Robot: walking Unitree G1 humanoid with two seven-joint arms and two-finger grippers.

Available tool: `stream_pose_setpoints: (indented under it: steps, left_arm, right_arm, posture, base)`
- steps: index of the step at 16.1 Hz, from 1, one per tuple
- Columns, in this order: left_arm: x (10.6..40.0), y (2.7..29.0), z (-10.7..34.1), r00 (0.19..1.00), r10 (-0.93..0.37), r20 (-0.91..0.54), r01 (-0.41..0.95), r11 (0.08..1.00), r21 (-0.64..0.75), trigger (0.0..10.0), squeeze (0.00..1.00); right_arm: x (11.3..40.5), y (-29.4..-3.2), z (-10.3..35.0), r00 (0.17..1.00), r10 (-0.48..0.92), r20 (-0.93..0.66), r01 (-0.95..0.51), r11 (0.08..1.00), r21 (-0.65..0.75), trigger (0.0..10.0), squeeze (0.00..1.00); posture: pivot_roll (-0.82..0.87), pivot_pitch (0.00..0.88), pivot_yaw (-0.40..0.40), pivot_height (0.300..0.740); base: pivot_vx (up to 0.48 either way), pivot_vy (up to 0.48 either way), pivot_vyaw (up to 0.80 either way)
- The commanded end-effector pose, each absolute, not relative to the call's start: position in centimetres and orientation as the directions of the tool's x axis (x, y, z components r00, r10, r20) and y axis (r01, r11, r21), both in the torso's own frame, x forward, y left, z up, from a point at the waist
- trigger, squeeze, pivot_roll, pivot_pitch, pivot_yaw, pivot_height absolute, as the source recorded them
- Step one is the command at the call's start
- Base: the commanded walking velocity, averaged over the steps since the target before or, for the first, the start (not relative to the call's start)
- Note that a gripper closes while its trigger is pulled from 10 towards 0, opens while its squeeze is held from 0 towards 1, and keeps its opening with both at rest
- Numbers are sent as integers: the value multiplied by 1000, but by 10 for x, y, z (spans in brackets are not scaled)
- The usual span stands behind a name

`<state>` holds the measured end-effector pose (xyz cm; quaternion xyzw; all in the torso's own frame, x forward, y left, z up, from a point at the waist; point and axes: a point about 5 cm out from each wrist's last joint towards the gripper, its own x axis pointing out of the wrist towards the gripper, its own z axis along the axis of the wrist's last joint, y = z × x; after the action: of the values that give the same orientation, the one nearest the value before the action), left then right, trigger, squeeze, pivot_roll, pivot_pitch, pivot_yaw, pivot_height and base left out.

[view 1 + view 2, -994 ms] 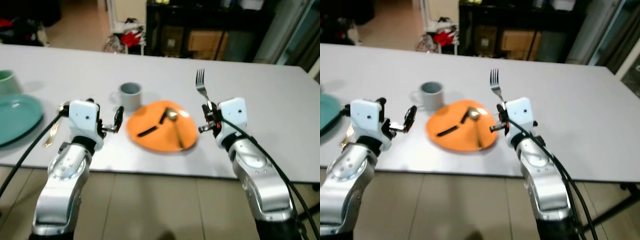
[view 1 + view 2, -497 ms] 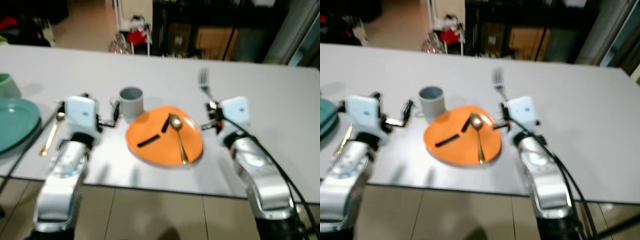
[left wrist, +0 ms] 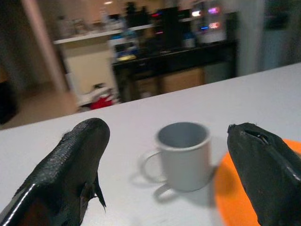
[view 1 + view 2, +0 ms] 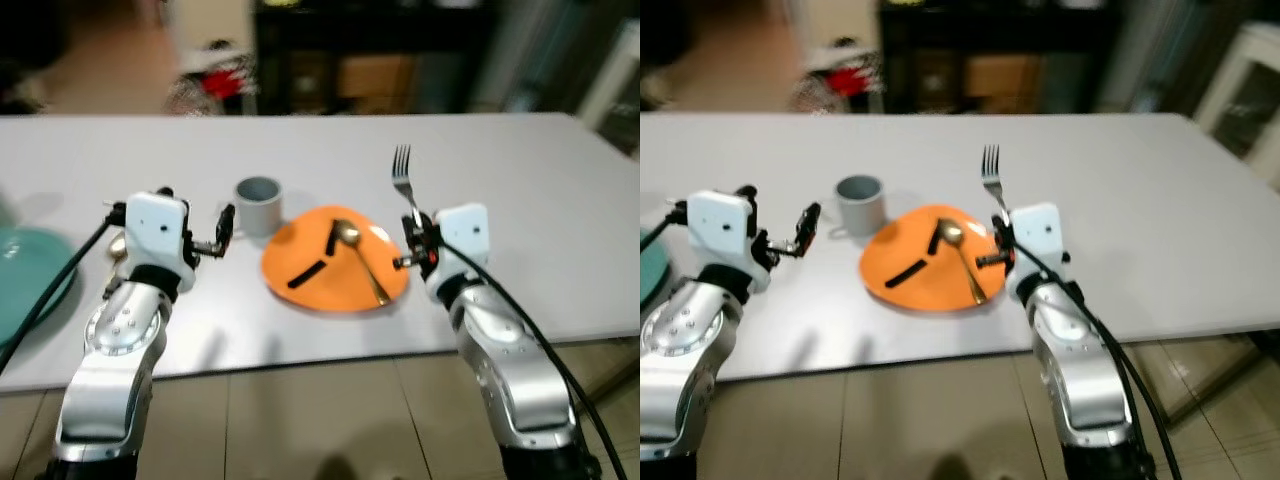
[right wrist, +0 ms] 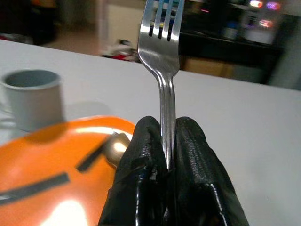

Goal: Setting the table

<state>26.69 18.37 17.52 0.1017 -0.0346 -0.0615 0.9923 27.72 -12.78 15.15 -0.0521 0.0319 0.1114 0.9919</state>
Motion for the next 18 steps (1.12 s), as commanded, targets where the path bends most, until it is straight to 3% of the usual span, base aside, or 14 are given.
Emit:
stream_pose_setpoints:
  steps: [1,3,6,10,15,18]
  left_arm:
    - [269,177,176,985,-164,56,149,967,206,10000,0]
    - [268,178,177,986,-160,52,142,958,249,10000,0]
    - [268,174,176,985,-167,53,151,963,224,10000,0]
    - [265,173,172,985,-173,21,162,955,250,10000,0]
    - [257,172,174,950,-311,-29,305,907,289,10000,0]
    - [252,167,175,914,-402,-55,399,868,297,10000,0]
  right_arm:
    - [278,-134,154,978,198,-65,-204,974,-97,10000,0]
    - [279,-131,153,974,216,-66,-222,970,-95,10000,0]
    - [286,-129,155,960,267,-78,-275,953,-127,10000,0]
    - [295,-120,151,932,345,-111,-358,925,-129,10000,0]
    - [322,-98,133,859,435,-271,-468,881,-69,10000,0]
    - [343,-80,116,839,400,-368,-437,899,-19,10000,0]
  posture:
    - [59,0,13,740]
    - [65,0,9,740]
    - [65,0,2,740]
    - [80,0,-11,740]
    - [91,0,-16,740]
    - [88,0,-9,740]
  base:
    - [0,476,-788]
    - [0,0,-375]
    - [0,-441,0]
    - [0,0,0]
    - [0,0,0]
    - [0,0,0]
